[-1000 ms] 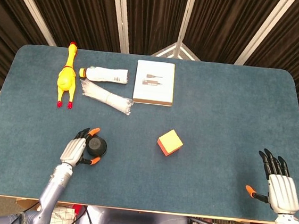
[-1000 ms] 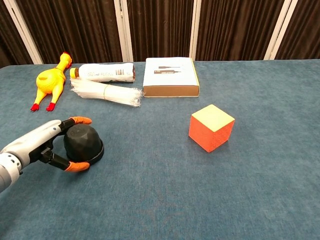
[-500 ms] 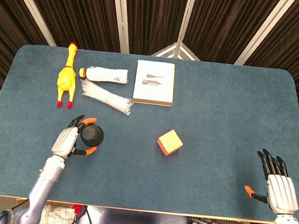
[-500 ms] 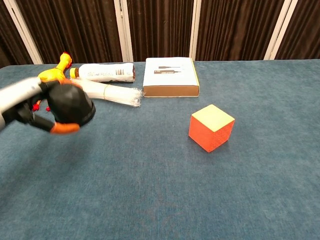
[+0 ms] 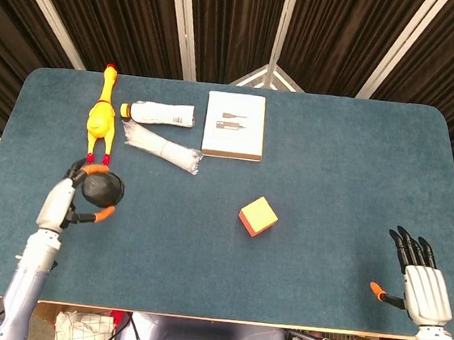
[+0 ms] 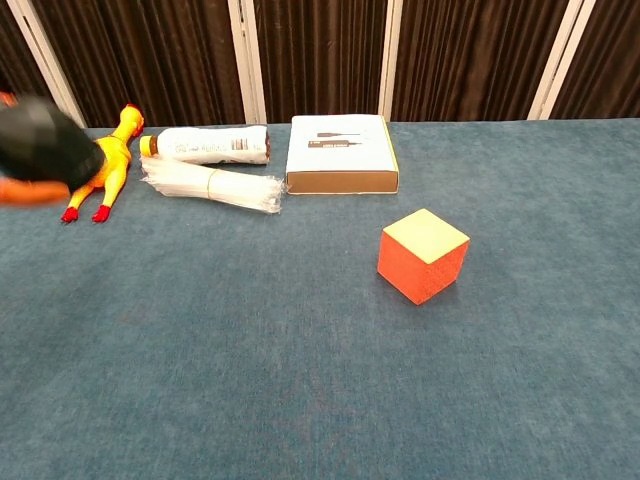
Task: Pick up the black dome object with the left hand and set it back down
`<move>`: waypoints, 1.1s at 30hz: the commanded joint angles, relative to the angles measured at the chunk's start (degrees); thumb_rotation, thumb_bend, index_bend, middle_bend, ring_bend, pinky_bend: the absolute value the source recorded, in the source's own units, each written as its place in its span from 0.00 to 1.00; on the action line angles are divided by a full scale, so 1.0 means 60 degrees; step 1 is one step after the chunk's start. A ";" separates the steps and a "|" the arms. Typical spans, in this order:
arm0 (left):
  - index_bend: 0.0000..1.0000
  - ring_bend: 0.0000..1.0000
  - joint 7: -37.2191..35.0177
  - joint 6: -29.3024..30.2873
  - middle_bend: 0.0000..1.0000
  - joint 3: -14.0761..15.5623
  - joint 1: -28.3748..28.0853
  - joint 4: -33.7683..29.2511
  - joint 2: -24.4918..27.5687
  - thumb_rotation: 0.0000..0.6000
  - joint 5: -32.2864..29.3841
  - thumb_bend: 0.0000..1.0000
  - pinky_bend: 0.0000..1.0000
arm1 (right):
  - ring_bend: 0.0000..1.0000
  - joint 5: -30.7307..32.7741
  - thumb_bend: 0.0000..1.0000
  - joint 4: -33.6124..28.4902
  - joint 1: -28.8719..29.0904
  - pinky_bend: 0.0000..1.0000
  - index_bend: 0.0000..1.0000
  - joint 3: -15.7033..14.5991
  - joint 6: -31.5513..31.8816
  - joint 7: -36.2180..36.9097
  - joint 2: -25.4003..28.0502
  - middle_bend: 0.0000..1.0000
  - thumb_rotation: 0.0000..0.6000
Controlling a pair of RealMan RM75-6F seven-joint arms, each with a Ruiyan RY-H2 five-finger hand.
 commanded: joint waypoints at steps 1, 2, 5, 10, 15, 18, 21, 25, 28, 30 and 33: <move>0.28 0.00 0.0447 -0.0762 0.43 0.0342 -0.0477 0.0686 -0.0435 1.00 -0.0357 0.59 0.00 | 0.12 -0.0007 0.19 0.0002 -0.0001 0.00 0.02 -0.0023 -0.0019 -0.0023 -0.0001 0.03 1.00; 0.28 0.00 0.0432 -0.0600 0.43 0.0185 -0.0513 0.0488 -0.0397 1.00 -0.0254 0.59 0.00 | 0.12 -0.0004 0.19 0.0010 -0.0001 0.00 0.02 -0.0028 -0.0028 -0.0025 -0.0002 0.03 1.00; 0.29 0.00 0.0593 0.0305 0.43 -0.0439 -0.0529 -0.0600 0.0052 1.00 0.0373 0.59 0.00 | 0.12 0.0013 0.19 0.0062 0.0004 0.00 0.02 -0.0027 -0.0041 -0.0060 -0.0045 0.03 1.00; 0.29 0.00 0.0534 0.1783 0.43 -0.1346 -0.0055 -0.2607 0.1326 1.00 0.1312 0.59 0.00 | 0.12 0.0021 0.19 0.0085 0.0028 0.00 0.02 -0.0062 -0.0129 -0.0092 -0.0090 0.03 1.00; 0.31 0.00 -0.0595 0.2206 0.43 -0.0875 0.0796 -0.2810 0.2053 1.00 0.1417 0.59 0.00 | 0.12 -0.0045 0.19 0.0038 0.0004 0.00 0.02 -0.0072 -0.0044 -0.0060 -0.0071 0.03 1.00; 0.31 0.00 -0.1398 0.1524 0.43 0.0025 0.0930 -0.1441 0.1505 1.00 0.1116 0.59 0.00 | 0.12 -0.0017 0.19 0.0012 0.0031 0.00 0.02 -0.0024 -0.0047 -0.0034 -0.0050 0.03 1.00; 0.31 0.00 -0.1730 0.0037 0.42 0.0684 0.0503 0.0478 0.0384 1.00 0.0422 0.59 0.00 | 0.12 0.0019 0.19 0.0027 0.0017 0.00 0.02 -0.0026 -0.0052 -0.0006 -0.0059 0.03 1.00; 0.31 0.00 -0.1627 -0.0731 0.41 0.0396 -0.0182 0.1623 -0.0655 1.00 0.0021 0.59 0.00 | 0.12 0.0082 0.19 0.0078 0.0042 0.00 0.02 -0.0014 -0.0126 -0.0028 -0.0069 0.03 1.00; 0.31 0.00 -0.1261 0.0206 0.41 -0.0326 -0.0412 0.0682 -0.0456 1.00 0.0715 0.59 0.00 | 0.12 0.0121 0.19 0.0111 0.0053 0.00 0.02 0.0003 -0.0151 -0.0017 -0.0070 0.03 1.00; 0.31 0.00 -0.1017 0.0836 0.42 -0.0796 -0.0419 -0.0402 0.0017 1.00 0.1187 0.59 0.00 | 0.12 0.0114 0.19 0.0096 0.0023 0.00 0.02 -0.0011 -0.0112 -0.0018 -0.0054 0.03 1.00; 0.32 0.00 -0.0807 0.1849 0.42 -0.1517 -0.0086 -0.2450 0.1159 1.00 0.1811 0.59 0.00 | 0.12 0.0092 0.19 0.0112 0.0006 0.00 0.02 -0.0050 -0.0115 -0.0007 -0.0076 0.03 1.00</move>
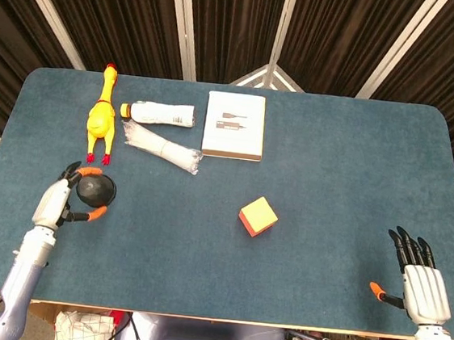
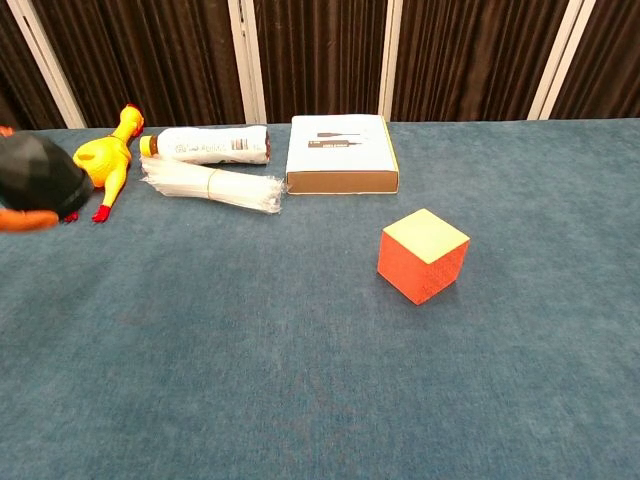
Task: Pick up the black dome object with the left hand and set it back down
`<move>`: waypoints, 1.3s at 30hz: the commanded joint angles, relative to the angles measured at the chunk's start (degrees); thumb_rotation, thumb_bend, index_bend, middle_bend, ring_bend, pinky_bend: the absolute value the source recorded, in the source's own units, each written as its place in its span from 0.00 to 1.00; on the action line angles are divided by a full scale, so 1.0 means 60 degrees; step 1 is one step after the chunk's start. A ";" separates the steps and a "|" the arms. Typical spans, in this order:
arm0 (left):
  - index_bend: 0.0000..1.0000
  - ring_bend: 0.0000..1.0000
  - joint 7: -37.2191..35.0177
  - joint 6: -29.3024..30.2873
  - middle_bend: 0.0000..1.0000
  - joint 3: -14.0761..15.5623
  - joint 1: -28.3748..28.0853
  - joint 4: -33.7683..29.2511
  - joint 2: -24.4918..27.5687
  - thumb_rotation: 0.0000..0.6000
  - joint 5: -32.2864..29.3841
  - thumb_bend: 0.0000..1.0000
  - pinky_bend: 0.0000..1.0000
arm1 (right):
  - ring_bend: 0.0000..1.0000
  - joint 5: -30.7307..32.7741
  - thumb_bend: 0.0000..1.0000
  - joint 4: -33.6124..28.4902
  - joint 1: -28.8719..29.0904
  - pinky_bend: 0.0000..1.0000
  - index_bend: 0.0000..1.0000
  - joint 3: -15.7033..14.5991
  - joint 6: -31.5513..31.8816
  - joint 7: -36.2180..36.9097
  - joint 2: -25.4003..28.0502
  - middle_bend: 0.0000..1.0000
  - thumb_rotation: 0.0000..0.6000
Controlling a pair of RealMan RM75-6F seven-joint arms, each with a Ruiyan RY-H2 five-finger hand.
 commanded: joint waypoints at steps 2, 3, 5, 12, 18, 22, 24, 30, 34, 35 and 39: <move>0.33 0.00 0.0405 0.2288 0.42 -0.1374 0.0378 -0.4869 0.2016 1.00 0.1474 0.59 0.00 | 0.12 -0.0069 0.19 0.0000 -0.0006 0.00 0.02 -0.0030 0.0028 0.0012 -0.0003 0.03 1.00; 0.33 0.00 0.0386 0.2450 0.42 -0.1239 0.0583 -0.5029 0.2209 1.00 0.1645 0.59 0.00 | 0.12 -0.0105 0.19 -0.0041 -0.0012 0.00 0.02 -0.0037 0.0058 0.0019 0.0018 0.03 1.00; 0.34 0.00 0.0322 0.2420 0.42 -0.0502 0.0973 -0.4825 0.2407 1.00 0.1941 0.59 0.00 | 0.12 -0.0158 0.19 -0.0084 -0.0034 0.00 0.02 -0.0058 0.0110 0.0026 0.0058 0.03 1.00; 0.33 0.00 -0.0495 -0.0834 0.41 0.1395 0.0405 -0.0577 0.0206 1.00 -0.0071 0.59 0.00 | 0.12 -0.0134 0.19 -0.0128 -0.0019 0.00 0.02 -0.0026 0.0105 0.0045 0.0075 0.03 1.00; 0.34 0.00 -0.0606 -0.0564 0.41 0.0337 -0.0273 -0.0644 -0.0267 1.00 0.0234 0.59 0.00 | 0.12 -0.0035 0.19 -0.0087 0.0027 0.00 0.02 -0.0014 -0.0033 -0.0015 0.0054 0.03 1.00; 0.34 0.00 -0.0523 0.0863 0.41 -0.0451 -0.0041 -0.3135 0.0986 1.00 0.1489 0.59 0.00 | 0.12 -0.0041 0.19 -0.0087 -0.0028 0.00 0.02 -0.0012 0.0069 0.0047 0.0080 0.03 1.00; 0.34 0.00 -0.0326 0.1500 0.42 -0.0610 0.0269 -0.4255 0.1714 1.00 0.2047 0.59 0.00 | 0.12 -0.0090 0.19 -0.0087 -0.0047 0.00 0.02 -0.0038 0.0104 0.0062 0.0088 0.03 1.00; 0.36 0.00 -0.0250 0.2405 0.42 0.0171 0.1023 -0.4502 0.2106 1.00 0.2989 0.59 0.00 | 0.12 -0.0202 0.19 -0.0080 -0.0029 0.00 0.02 -0.0084 0.0100 0.0058 0.0068 0.03 1.00; 0.36 0.00 -0.0309 0.1121 0.42 0.1099 0.0816 -0.2533 0.1176 1.00 0.1966 0.59 0.00 | 0.12 -0.0195 0.19 -0.0099 -0.0020 0.00 0.02 -0.0092 0.0071 0.0044 0.0056 0.03 1.00; 0.36 0.00 -0.0331 0.0681 0.42 0.1219 0.0697 -0.2000 0.0914 1.00 0.1584 0.59 0.00 | 0.12 -0.0184 0.19 -0.0101 -0.0018 0.00 0.02 -0.0092 0.0059 0.0033 0.0055 0.03 1.00; 0.37 0.00 -0.0152 -0.0577 0.42 0.1244 0.0181 0.0226 -0.0342 1.00 0.0303 0.59 0.00 | 0.12 -0.0161 0.19 -0.0106 -0.0009 0.00 0.02 -0.0100 0.0017 0.0029 0.0031 0.03 1.00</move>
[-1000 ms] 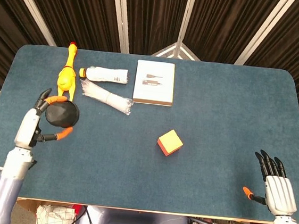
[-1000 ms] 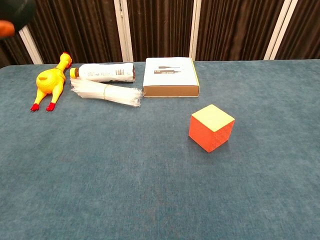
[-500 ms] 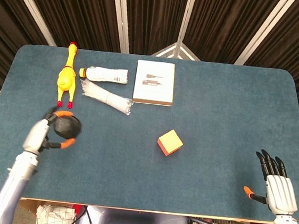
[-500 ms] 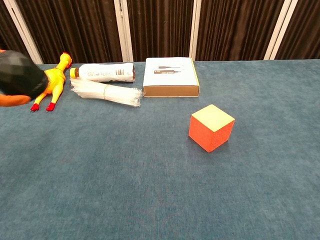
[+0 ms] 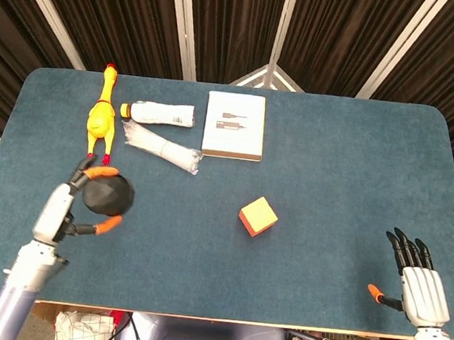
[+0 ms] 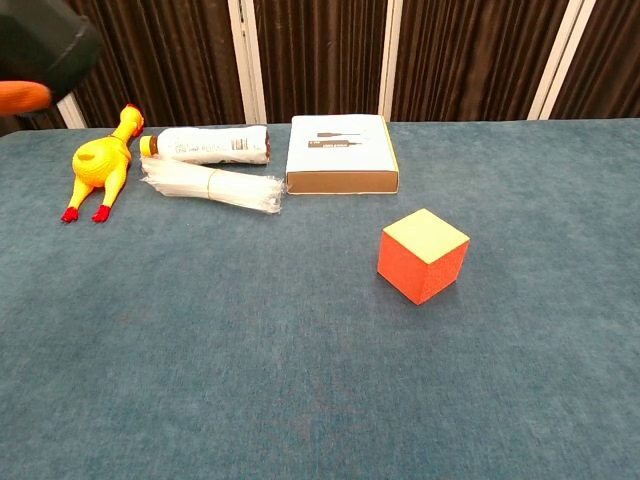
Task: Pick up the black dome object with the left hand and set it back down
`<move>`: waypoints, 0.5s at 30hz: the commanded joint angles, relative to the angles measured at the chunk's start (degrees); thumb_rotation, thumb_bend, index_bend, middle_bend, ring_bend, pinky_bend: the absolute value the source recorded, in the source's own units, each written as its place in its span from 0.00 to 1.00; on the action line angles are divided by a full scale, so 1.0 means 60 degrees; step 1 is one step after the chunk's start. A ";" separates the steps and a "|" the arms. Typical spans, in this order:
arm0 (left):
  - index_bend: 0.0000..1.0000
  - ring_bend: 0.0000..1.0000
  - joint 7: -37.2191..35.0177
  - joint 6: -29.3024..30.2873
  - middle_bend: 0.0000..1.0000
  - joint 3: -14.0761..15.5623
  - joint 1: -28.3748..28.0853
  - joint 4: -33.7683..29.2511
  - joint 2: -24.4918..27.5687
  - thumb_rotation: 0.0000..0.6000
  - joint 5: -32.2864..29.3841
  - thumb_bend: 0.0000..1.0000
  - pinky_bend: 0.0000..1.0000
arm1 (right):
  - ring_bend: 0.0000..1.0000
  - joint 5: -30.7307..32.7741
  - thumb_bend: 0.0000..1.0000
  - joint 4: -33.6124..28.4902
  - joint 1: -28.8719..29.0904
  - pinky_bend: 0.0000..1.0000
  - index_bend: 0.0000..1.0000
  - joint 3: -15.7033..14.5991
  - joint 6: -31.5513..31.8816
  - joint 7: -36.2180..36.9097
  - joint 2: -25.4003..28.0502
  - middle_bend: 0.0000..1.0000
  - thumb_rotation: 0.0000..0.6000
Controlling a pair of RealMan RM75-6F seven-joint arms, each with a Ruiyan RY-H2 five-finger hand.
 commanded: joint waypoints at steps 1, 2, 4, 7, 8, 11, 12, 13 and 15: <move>0.37 0.00 0.0191 -0.1735 0.42 0.0777 -0.0434 0.4796 -0.1663 1.00 -0.1505 0.59 0.00 | 0.12 0.0007 0.19 0.0012 0.0010 0.00 0.02 -0.0003 -0.0025 -0.0002 -0.0008 0.03 1.00; 0.37 0.00 0.0255 -0.1831 0.42 0.0744 -0.0513 0.5040 -0.1829 1.00 -0.1602 0.59 0.00 | 0.12 0.0016 0.19 0.0018 0.0019 0.00 0.02 0.0001 -0.0042 0.0006 -0.0011 0.03 1.00; 0.36 0.00 0.0403 -0.2027 0.42 0.0645 -0.0702 0.5466 -0.2145 1.00 -0.1792 0.59 0.00 | 0.12 0.0016 0.19 0.0023 0.0028 0.00 0.02 -0.0005 -0.0065 0.0024 -0.0016 0.03 1.00; 0.36 0.00 0.0799 -0.2227 0.42 0.0516 -0.0954 0.5890 -0.2487 1.00 -0.2044 0.59 0.00 | 0.12 0.0035 0.19 0.0014 0.0026 0.00 0.02 -0.0010 -0.0084 0.0059 0.0015 0.03 1.00; 0.36 0.00 0.0904 -0.2265 0.42 0.0478 -0.1014 0.5973 -0.2573 1.00 -0.2116 0.59 0.00 | 0.12 0.0050 0.19 0.0028 0.0030 0.00 0.02 -0.0006 -0.0098 0.0067 0.0011 0.03 1.00; 0.36 0.00 0.1323 -0.2372 0.41 0.0392 -0.1209 0.6250 -0.2835 1.00 -0.2329 0.59 0.00 | 0.12 0.0073 0.19 0.0020 0.0039 0.00 0.02 0.0010 -0.0108 0.0077 0.0015 0.03 1.00; 0.36 0.00 0.1428 -0.2388 0.41 0.0364 -0.1257 0.6320 -0.2907 1.00 -0.2388 0.59 0.00 | 0.12 0.0072 0.19 0.0021 0.0040 0.00 0.02 0.0002 -0.0120 0.0077 0.0021 0.03 1.00; 0.36 0.00 0.1587 -0.2420 0.41 0.0331 -0.1338 0.6426 -0.3013 1.00 -0.2455 0.59 0.00 | 0.12 0.0080 0.19 0.0033 0.0045 0.00 0.02 -0.0003 -0.0141 0.0075 0.0019 0.03 1.00; 0.36 0.00 0.1802 -0.2451 0.40 0.0287 -0.1452 0.6586 -0.3175 1.00 -0.2537 0.59 0.00 | 0.12 0.0086 0.19 0.0051 0.0057 0.00 0.02 -0.0003 -0.0166 0.0076 0.0007 0.03 1.00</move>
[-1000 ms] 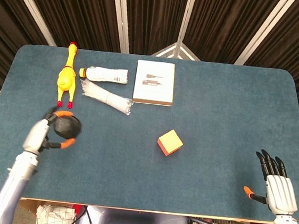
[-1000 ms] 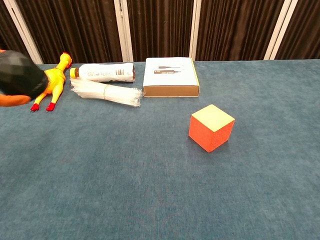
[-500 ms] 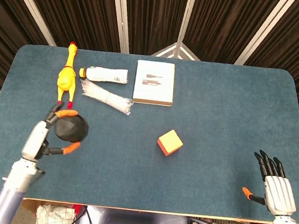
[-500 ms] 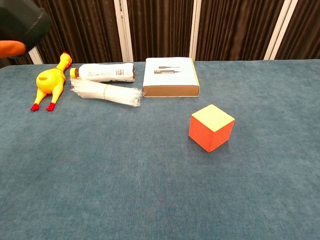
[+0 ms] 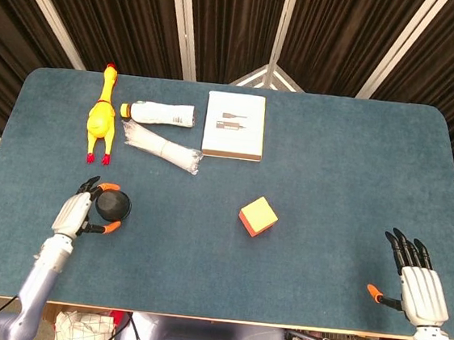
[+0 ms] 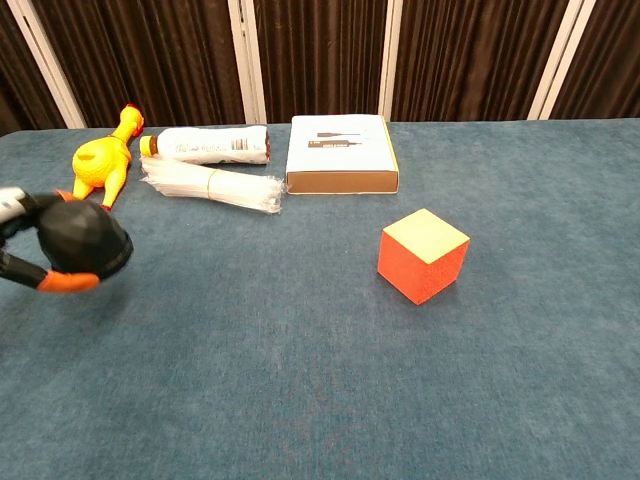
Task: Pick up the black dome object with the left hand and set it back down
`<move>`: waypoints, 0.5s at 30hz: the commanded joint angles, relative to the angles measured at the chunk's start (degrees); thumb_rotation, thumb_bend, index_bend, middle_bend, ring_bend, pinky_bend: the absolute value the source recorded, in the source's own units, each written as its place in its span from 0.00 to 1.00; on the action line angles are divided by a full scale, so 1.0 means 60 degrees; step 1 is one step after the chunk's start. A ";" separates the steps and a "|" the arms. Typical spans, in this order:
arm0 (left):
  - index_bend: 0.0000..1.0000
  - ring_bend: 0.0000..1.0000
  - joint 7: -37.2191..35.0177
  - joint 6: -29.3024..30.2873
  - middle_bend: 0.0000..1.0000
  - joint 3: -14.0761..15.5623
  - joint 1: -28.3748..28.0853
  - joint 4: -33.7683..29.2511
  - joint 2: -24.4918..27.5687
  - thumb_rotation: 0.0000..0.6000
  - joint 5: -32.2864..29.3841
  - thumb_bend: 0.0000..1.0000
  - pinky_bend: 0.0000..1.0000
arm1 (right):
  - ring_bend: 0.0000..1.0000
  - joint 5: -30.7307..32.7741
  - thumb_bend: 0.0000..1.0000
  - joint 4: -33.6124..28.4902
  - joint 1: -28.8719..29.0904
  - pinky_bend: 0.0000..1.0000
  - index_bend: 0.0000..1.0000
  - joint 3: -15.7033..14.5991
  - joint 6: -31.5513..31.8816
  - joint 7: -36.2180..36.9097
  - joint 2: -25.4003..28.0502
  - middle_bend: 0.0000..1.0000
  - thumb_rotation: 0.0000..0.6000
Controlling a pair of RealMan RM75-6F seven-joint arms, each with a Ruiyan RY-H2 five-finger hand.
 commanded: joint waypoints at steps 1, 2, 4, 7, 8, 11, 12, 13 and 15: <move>0.36 0.00 0.0656 -0.0341 0.40 -0.0073 -0.0436 0.0634 -0.0604 1.00 -0.0446 0.59 0.00 | 0.12 0.0006 0.19 0.0017 0.0013 0.00 0.02 -0.0003 -0.0024 0.0004 -0.0010 0.03 1.00; 0.36 0.00 0.0735 -0.0327 0.40 -0.0087 -0.0472 0.0713 -0.0674 1.00 -0.0463 0.59 0.00 | 0.12 0.0008 0.19 0.0022 0.0017 0.00 0.02 -0.0004 -0.0034 0.0006 -0.0013 0.03 1.00; 0.36 0.00 0.0802 -0.0320 0.39 -0.0143 -0.0538 0.0820 -0.0810 1.00 -0.0529 0.59 0.00 | 0.12 0.0023 0.19 0.0034 0.0025 0.00 0.02 -0.0005 -0.0058 0.0000 -0.0023 0.03 1.00; 0.36 0.00 0.0798 -0.0272 0.39 -0.0192 -0.0587 0.0857 -0.0889 1.00 -0.0513 0.59 0.00 | 0.12 0.0021 0.19 0.0042 0.0011 0.00 0.02 -0.0034 -0.0069 -0.0011 -0.0044 0.03 1.00; 0.36 0.00 0.0777 -0.0258 0.38 -0.0201 -0.0593 0.0848 -0.0898 1.00 -0.0499 0.59 0.00 | 0.12 0.0020 0.19 0.0044 0.0013 0.00 0.02 -0.0036 -0.0073 -0.0012 -0.0047 0.03 1.00; 0.34 0.00 0.0777 -0.0089 0.32 -0.0221 -0.0605 0.0817 -0.0895 1.00 -0.0370 0.58 0.00 | 0.12 0.0017 0.19 0.0043 0.0019 0.00 0.02 -0.0041 -0.0088 0.0013 -0.0050 0.03 1.00; 0.32 0.00 0.0777 -0.0080 0.27 -0.0213 -0.0605 0.0791 -0.0877 1.00 -0.0356 0.57 0.00 | 0.12 0.0018 0.19 0.0046 0.0036 0.00 0.02 -0.0041 -0.0117 0.0012 -0.0056 0.03 1.00; 0.31 0.00 0.0810 -0.0112 0.20 -0.0187 -0.0610 0.0766 -0.0842 1.00 -0.0360 0.55 0.00 | 0.12 0.0024 0.19 0.0054 0.0054 0.00 0.02 -0.0037 -0.0148 0.0016 -0.0066 0.03 1.00; 0.28 0.00 0.1038 -0.0432 0.11 -0.0064 -0.0659 0.0628 -0.0644 1.00 -0.0515 0.51 0.00 | 0.12 0.0013 0.19 0.0041 0.0078 0.00 0.02 -0.0047 -0.0194 0.0068 -0.0071 0.03 1.00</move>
